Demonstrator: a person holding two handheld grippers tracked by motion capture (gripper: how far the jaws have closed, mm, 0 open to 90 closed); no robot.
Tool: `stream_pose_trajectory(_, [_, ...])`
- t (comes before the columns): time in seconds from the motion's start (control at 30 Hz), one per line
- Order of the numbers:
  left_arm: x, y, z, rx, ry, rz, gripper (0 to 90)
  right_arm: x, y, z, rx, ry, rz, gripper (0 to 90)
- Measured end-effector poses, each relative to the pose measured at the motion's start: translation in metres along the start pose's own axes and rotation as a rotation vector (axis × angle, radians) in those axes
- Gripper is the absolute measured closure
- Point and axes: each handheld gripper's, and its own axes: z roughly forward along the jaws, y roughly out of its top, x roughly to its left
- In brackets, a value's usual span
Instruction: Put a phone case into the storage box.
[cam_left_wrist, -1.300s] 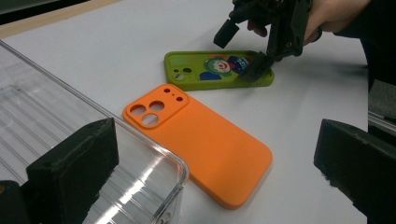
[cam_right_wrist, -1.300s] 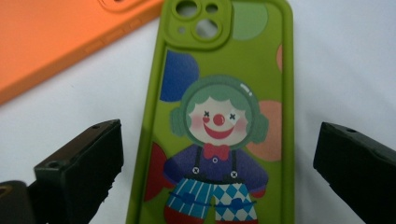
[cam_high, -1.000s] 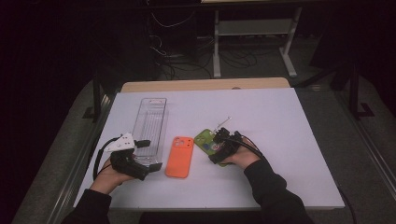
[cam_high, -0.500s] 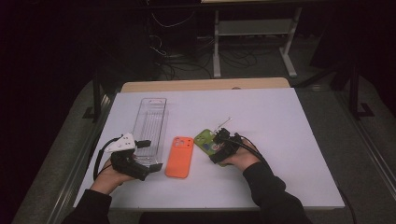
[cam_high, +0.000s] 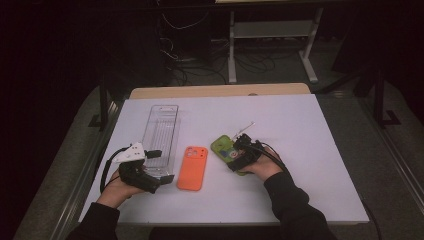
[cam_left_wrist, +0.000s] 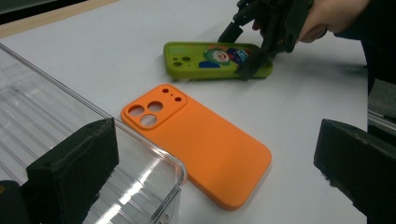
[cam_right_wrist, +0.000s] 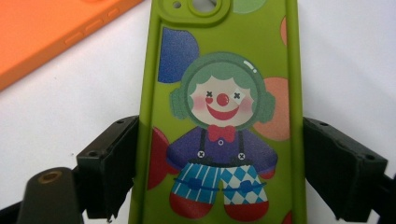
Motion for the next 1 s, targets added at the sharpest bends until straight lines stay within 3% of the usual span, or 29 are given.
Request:
stream_pose_trajectory(0.23, [0.000, 0.000, 0.001, 0.007, -0.003, 0.000, 0.0, -0.012, 0.001, -0.019, -0.023, 0.017, -0.002, 15.2])
stream_pose_trajectory(0.5, [0.000, 0.006, 0.003, 0.027, -0.014, 0.006, 0.0, -0.024, -0.002, -0.042, -0.046, 0.036, -0.070, 15.2])
stream_pose_trajectory(0.67, [0.005, 0.014, 0.004, 0.010, -0.022, 0.007, 0.0, -0.034, -0.006, -0.049, -0.058, 0.064, -0.109, 15.2])
stream_pose_trajectory(1.0, [0.008, 0.041, 0.014, 0.019, -0.046, 0.037, 0.0, -0.037, -0.003, -0.061, -0.066, 0.109, -0.230, 15.1])
